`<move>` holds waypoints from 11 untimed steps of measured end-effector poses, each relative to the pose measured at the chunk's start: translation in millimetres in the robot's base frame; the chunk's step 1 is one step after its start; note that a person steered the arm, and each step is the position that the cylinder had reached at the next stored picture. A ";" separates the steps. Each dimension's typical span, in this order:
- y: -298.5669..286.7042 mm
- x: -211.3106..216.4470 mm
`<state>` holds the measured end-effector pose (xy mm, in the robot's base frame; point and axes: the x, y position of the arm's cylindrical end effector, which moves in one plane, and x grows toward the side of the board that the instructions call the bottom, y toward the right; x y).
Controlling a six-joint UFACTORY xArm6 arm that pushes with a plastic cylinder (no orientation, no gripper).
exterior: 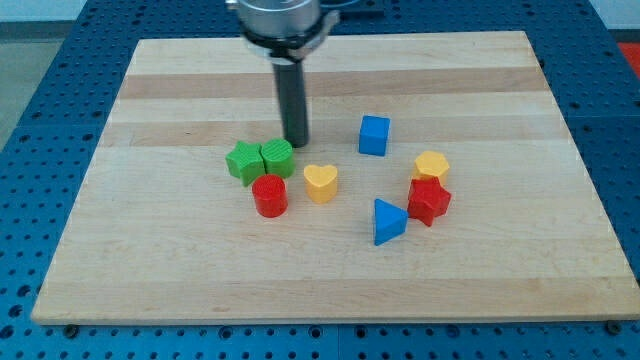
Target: Nudge the green circle down a bit
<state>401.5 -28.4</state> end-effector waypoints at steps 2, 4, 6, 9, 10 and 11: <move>63.3 0.0; 104.6 1.5; 100.6 67.6; 47.7 68.9; 49.1 83.0; 51.1 98.1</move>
